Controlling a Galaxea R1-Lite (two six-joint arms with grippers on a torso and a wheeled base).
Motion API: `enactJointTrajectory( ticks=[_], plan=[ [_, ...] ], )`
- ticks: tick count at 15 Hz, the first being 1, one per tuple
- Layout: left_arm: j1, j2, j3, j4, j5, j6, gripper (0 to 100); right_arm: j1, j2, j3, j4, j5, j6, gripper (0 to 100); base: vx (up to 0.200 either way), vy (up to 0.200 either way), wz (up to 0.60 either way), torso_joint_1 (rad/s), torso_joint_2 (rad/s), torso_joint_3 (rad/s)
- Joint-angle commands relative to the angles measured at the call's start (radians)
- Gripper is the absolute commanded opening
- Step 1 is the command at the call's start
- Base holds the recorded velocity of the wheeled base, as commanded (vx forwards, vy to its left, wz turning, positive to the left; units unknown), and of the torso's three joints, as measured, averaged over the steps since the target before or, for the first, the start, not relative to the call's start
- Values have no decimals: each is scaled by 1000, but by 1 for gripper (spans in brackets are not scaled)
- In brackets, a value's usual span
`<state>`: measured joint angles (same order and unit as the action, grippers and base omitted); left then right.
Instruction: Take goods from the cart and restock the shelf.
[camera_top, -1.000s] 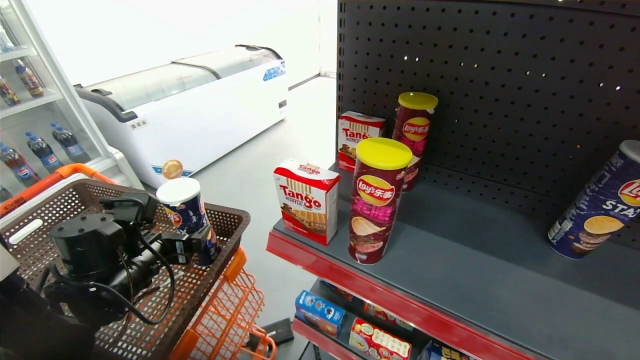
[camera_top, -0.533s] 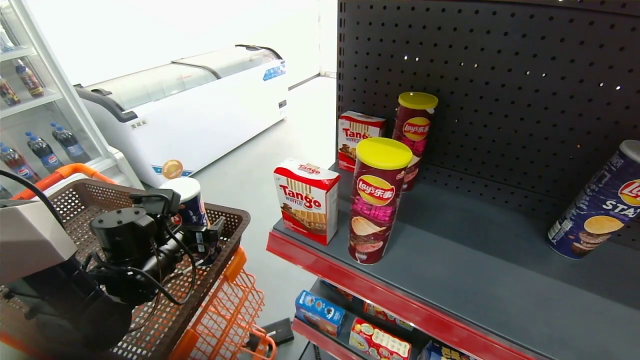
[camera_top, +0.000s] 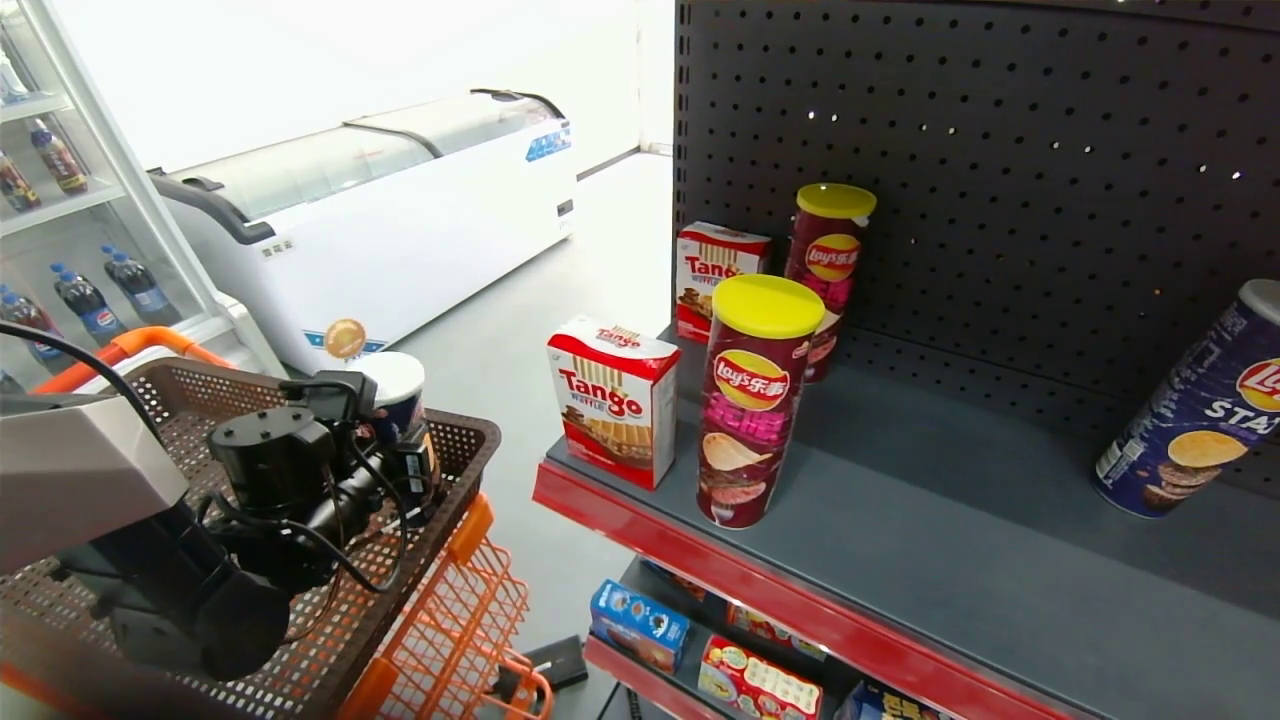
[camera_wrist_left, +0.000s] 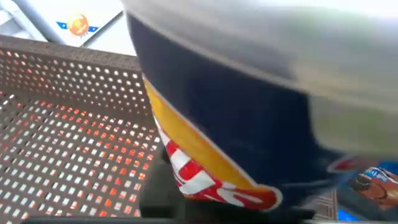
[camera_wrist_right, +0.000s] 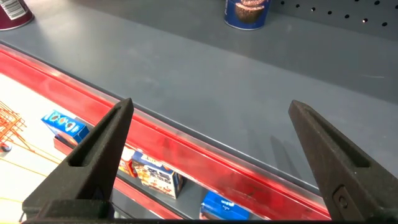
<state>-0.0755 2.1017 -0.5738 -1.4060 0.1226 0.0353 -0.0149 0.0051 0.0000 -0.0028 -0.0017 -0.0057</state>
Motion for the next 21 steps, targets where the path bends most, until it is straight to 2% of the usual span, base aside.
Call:
enactJointTrajectory(
  ticks=[1,2,4,6,9,12,13,14,16,17,19,21],
  plan=[
    [-12,-3,-24,-4,2,1,0,0,1,0,0,0,0,100,0,0,0,0,0,0],
    [-13,-9,-27,-4,2,5,0,0,1,0,0,0,0,100,0,0,0,0,0,0],
    [-12,-89,-17,12,-1,35,0,0,1,0,0,0,0,100,0,0,0,0,0,0],
    [-12,-170,6,70,-14,46,0,0,1,0,0,0,0,100,0,0,0,0,0,0],
    [-15,-361,0,151,-84,49,0,0,1,0,0,0,0,100,0,0,0,0,0,0],
    [-67,-534,14,326,-95,41,0,0,1,0,0,-1,0,100,0,0,0,0,0,0],
    [-86,-580,28,369,-129,35,0,0,1,0,0,0,0,100,0,0,0,0,0,0],
    [-124,-651,83,410,-159,40,0,0,1,0,0,0,0,100,0,0,0,0,0,0],
    [-233,-706,131,417,-162,34,0,0,1,0,0,0,0,100,0,0,0,0,0,0],
    [-248,-707,138,415,-167,32,0,0,1,0,0,0,0,100,0,0,0,0,0,0],
    [-283,-718,160,415,-235,31,0,0,1,0,0,0,0,100,0,0,0,0,0,0],
    [-296,-758,183,418,-357,25,0,0,1,0,0,0,0,100,0,0,0,0,0,0]
  ],
)
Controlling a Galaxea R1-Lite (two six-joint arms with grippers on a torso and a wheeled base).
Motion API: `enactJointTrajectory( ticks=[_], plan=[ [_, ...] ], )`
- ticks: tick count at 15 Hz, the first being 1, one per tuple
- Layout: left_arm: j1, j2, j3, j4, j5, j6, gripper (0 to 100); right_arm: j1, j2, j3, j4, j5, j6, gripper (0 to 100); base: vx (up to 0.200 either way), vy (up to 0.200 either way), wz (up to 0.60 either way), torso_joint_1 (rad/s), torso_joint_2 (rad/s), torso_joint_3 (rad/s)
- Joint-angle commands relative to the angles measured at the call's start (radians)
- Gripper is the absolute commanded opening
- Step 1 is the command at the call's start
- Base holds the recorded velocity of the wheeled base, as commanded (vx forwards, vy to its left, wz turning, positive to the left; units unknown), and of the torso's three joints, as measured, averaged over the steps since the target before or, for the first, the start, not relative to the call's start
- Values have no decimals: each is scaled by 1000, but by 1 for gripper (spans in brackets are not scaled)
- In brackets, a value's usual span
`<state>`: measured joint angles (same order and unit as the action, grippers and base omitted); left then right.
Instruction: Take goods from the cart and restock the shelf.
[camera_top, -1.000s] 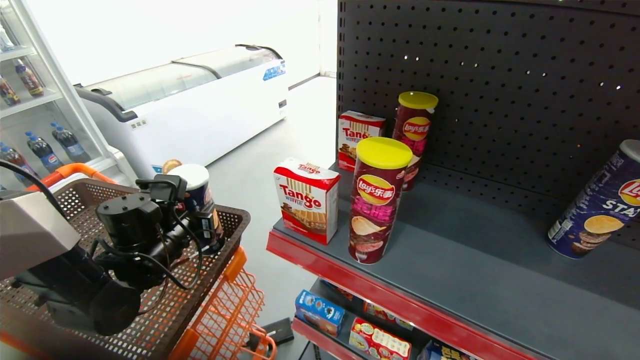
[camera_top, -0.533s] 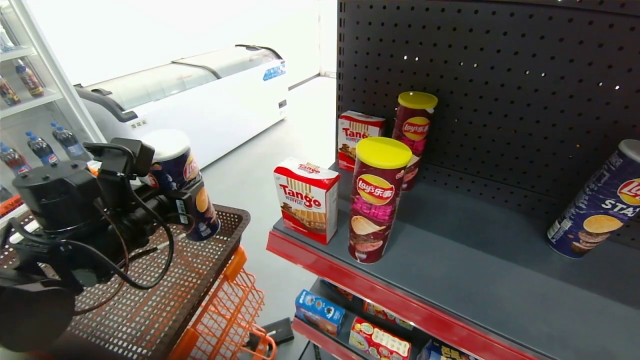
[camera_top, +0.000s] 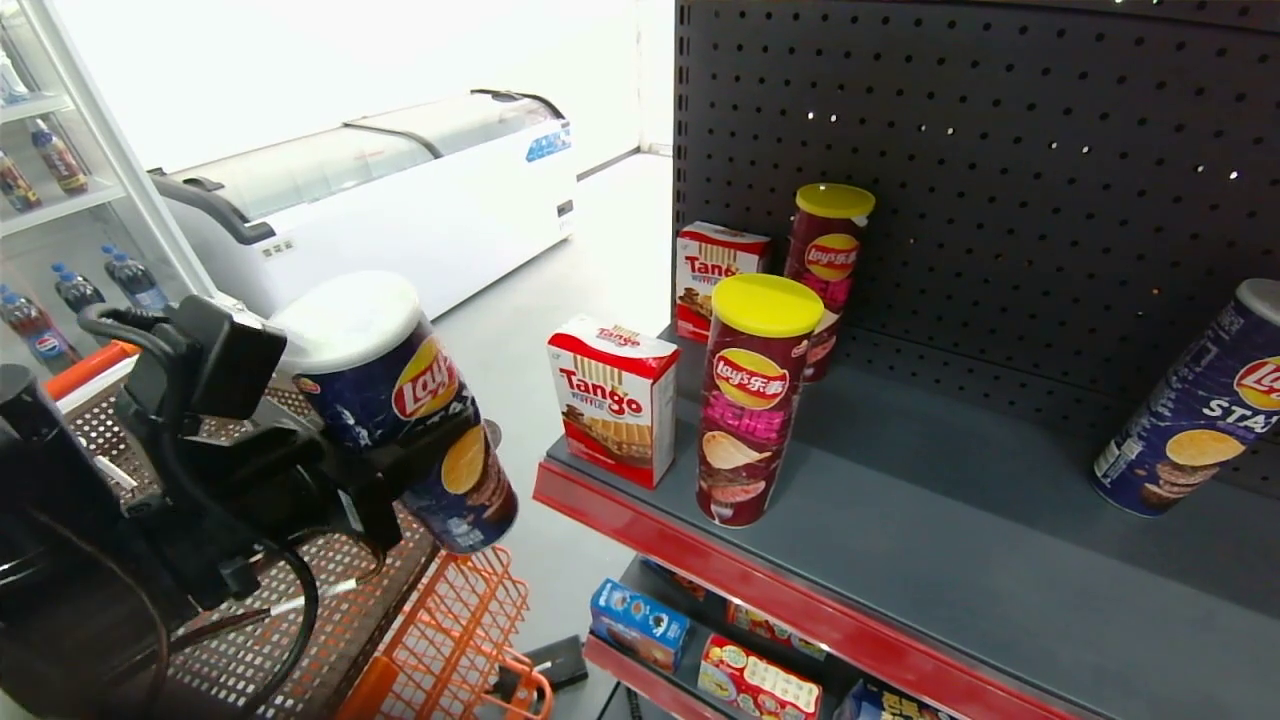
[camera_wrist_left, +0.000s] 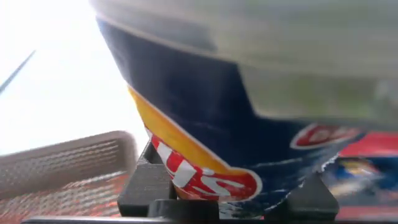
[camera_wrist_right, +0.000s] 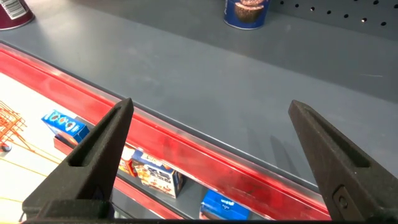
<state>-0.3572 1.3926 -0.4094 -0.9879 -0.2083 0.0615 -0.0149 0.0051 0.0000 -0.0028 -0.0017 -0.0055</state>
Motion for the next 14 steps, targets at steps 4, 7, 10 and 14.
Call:
enactJointTrajectory(
  ticks=[4,7,10,14],
  plan=[
    [-19,-92,66,3,-126,-22,0,0,1,0,0,0,-1,100,0,0,0,0,0,0],
    [-42,-84,64,5,-141,-28,0,0,1,0,0,0,-1,100,0,0,0,0,0,0],
    [-54,-46,61,-6,-240,-26,0,0,1,0,0,0,-1,100,0,0,0,0,0,0],
    [-75,-44,43,0,-339,-26,0,0,1,0,0,0,-2,100,0,0,0,0,0,0]
  ],
)
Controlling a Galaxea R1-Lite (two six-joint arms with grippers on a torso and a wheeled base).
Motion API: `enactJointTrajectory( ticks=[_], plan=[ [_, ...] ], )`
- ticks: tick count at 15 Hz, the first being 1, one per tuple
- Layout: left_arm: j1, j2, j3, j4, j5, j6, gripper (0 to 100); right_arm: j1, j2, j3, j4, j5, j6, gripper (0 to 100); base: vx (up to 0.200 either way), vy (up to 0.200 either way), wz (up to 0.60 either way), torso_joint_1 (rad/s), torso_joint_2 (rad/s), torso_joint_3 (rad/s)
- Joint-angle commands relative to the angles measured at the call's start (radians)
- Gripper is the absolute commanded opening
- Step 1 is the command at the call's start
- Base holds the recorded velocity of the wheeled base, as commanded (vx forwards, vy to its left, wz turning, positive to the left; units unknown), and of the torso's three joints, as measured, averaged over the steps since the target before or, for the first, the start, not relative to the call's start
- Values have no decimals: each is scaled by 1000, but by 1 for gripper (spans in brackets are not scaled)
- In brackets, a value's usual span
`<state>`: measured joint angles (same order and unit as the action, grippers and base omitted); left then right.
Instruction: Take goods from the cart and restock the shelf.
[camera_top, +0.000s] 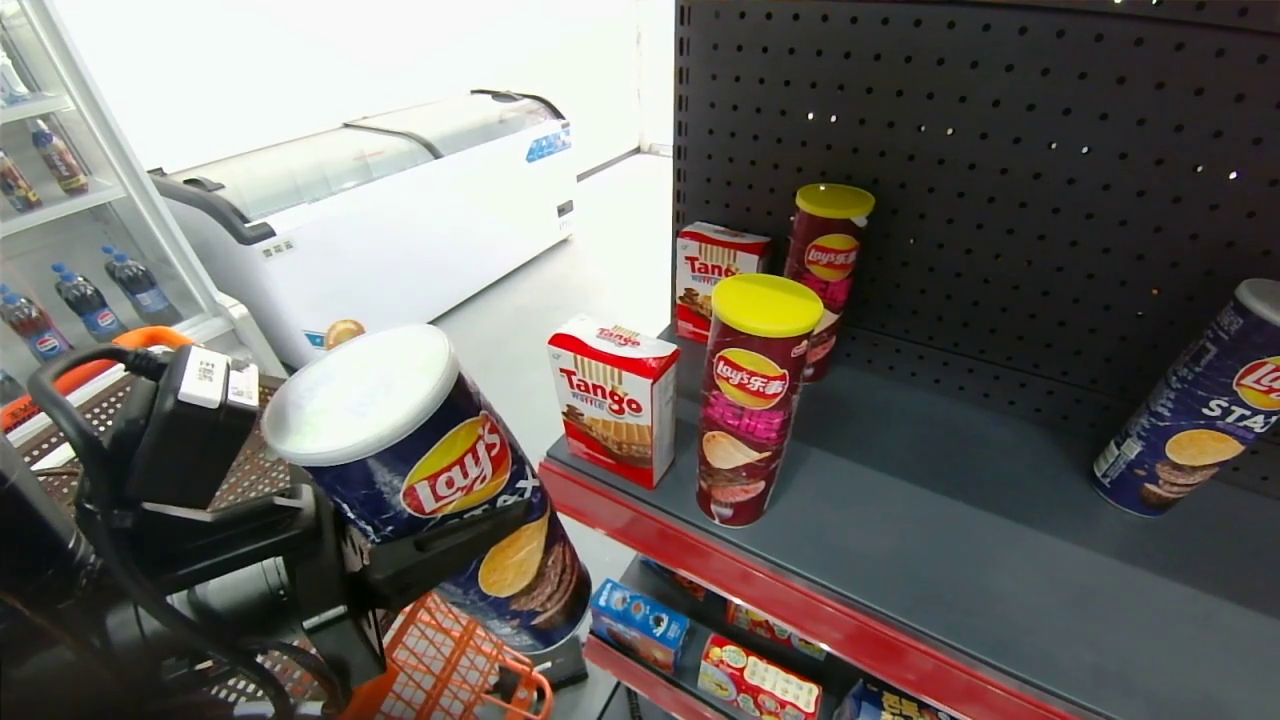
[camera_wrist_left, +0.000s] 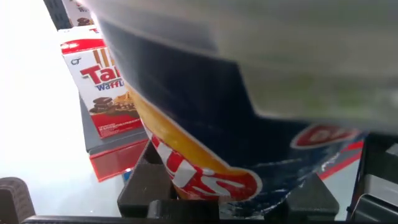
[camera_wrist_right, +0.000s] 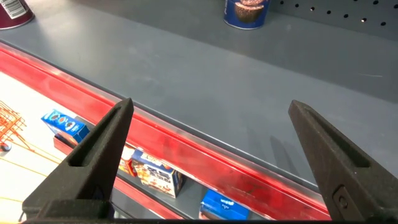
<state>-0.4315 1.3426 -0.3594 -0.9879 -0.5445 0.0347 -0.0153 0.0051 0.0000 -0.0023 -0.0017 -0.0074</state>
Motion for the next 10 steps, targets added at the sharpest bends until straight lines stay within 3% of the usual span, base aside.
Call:
enactJointTrajectory(
  ticks=[1,10],
  plan=[
    [-3,6,-9,5,-8,1,0,0,1,0,-1,0,0,100,0,0,0,0,0,0],
    [-7,13,-6,5,-72,4,0,0,1,0,1,2,0,100,0,0,0,0,0,0]
  ],
)
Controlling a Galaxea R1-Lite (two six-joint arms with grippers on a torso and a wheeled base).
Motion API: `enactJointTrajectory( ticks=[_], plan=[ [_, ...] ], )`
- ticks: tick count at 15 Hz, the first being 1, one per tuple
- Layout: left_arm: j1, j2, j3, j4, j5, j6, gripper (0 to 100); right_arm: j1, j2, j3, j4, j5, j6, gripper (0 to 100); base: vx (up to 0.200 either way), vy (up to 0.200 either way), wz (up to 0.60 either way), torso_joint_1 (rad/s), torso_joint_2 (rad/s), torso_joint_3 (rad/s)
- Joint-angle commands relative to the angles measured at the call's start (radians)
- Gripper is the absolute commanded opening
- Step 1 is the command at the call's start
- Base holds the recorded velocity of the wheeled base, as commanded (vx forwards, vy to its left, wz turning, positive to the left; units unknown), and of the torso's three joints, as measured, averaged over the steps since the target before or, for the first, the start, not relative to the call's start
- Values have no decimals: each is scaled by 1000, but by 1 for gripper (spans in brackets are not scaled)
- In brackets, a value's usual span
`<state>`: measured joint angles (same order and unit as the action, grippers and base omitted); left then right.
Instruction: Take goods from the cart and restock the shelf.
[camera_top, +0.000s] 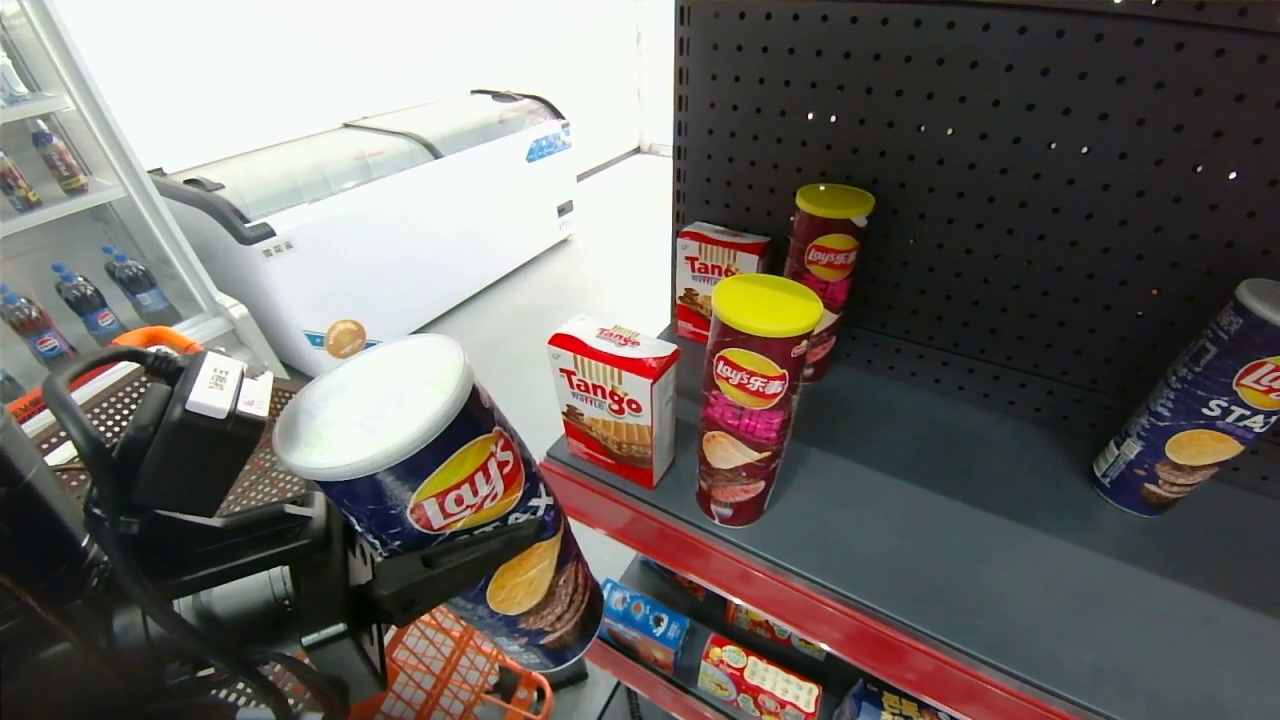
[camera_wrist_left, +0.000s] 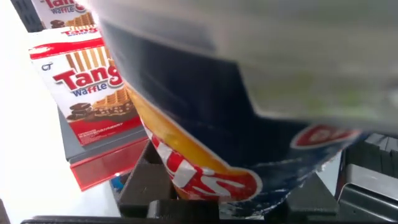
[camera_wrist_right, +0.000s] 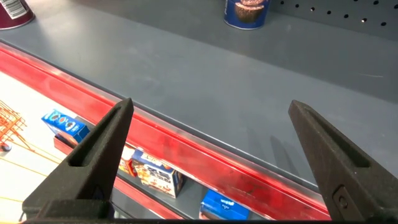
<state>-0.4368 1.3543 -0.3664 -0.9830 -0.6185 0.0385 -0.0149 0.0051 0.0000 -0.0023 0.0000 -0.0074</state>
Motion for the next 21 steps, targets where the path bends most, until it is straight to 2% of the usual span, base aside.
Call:
enactJointTrajectory(
  ticks=[1,2,3,4,16,21],
  plan=[
    [-2,-1,1,0,-10,1,0,0,1,0,-1,0,0,100,0,0,0,0,0,0],
    [-2,-1,1,0,-10,1,0,0,1,0,-1,0,0,100,0,0,0,0,0,0],
    [-2,-7,-3,0,-73,0,0,0,1,0,-1,0,0,100,0,0,0,0,0,0],
    [0,-9,0,0,-110,0,0,0,1,0,-1,0,0,100,0,0,0,0,0,0],
    [3,-3,9,-2,-113,0,0,0,1,0,-1,0,0,100,0,0,-600,2,4,4],
    [6,-1,15,-5,-112,0,0,0,1,0,-1,0,0,100,0,0,0,0,0,0]
  ],
)
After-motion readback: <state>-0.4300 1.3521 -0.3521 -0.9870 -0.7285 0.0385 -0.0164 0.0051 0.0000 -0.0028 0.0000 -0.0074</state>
